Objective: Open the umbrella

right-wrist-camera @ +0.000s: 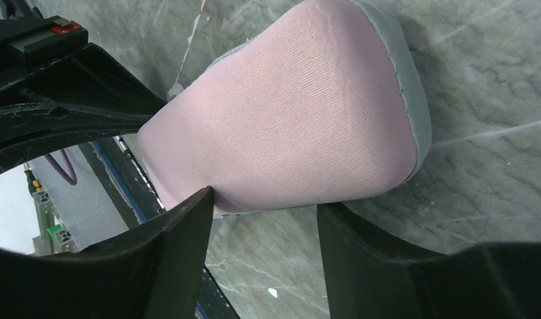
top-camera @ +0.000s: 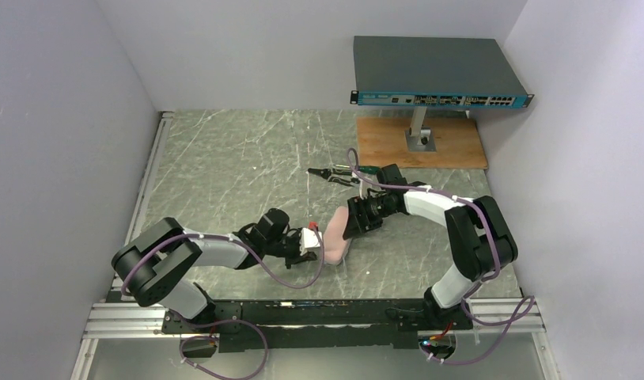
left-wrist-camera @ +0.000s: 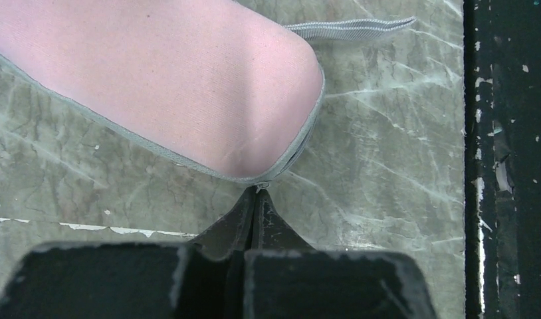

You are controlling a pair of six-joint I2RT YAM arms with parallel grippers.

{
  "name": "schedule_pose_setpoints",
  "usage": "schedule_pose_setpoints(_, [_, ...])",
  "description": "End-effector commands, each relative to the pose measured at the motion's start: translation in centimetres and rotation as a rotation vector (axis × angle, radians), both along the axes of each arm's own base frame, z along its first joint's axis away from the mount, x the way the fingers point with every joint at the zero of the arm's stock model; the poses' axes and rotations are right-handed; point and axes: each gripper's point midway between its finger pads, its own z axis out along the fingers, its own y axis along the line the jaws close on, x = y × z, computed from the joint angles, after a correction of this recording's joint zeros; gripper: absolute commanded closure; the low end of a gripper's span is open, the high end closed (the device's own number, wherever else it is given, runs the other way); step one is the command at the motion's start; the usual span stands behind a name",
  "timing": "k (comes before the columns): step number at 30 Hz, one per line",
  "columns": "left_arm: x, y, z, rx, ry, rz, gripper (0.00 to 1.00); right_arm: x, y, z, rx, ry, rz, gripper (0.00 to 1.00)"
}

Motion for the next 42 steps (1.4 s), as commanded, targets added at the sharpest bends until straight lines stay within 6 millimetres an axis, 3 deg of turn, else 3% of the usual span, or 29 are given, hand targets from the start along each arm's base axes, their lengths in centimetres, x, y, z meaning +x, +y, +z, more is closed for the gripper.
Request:
schedule_pose_setpoints(1, [0.4, -0.7, 1.1, -0.016, -0.002, 0.006, 1.00, 1.1, 0.0, -0.6, -0.021, -0.043, 0.013, 0.49])
schedule_pose_setpoints(5, [0.7, -0.3, 1.4, -0.011, -0.018, 0.027, 1.00, 1.1, -0.1, -0.7, -0.014, -0.044, 0.040, 0.59])
schedule_pose_setpoints(9, [2.5, 0.2, 1.8, -0.023, -0.043, 0.108, 1.00, 1.1, -0.1, -0.5, -0.005, -0.057, 0.069, 0.69])
schedule_pose_setpoints(14, [4.8, 0.7, 2.6, -0.043, -0.085, 0.186, 1.00, 0.6, 0.0, -0.4, 0.010, -0.044, 0.117, 0.72])
schedule_pose_setpoints(21, [6.5, 0.2, 3.4, -0.072, -0.110, 0.211, 1.00, -0.1, 0.4, -0.6, 0.045, -0.002, 0.173, 0.75])
schedule_pose_setpoints(24, [5.4, 0.1, 3.8, -0.109, -0.087, 0.138, 0.96, 0.0, 0.4, -0.5, 0.047, -0.002, 0.179, 0.75])
schedule_pose_setpoints(26, [4.0, 0.5, 3.7, -0.114, -0.098, 0.062, 0.69, 0.1, 0.3, -0.5, 0.044, -0.007, 0.182, 0.75])
schedule_pose_setpoints(30, [2.0, 0.6, 3.5, -0.115, -0.058, -0.034, 0.52, 0.6, -0.4, 0.0, 0.047, -0.021, 0.193, 0.76])
schedule_pose_setpoints(35, [0.5, -0.3, 2.7, -0.097, -0.088, -0.097, 0.47, 1.0, -1.0, 0.1, 0.046, -0.012, 0.208, 0.78])
schedule_pose_setpoints(42, [0.8, -1.9, 2.4, -0.112, -0.113, -0.091, 0.50, 0.9, -0.8, -0.3, 0.062, 0.006, 0.215, 0.78])
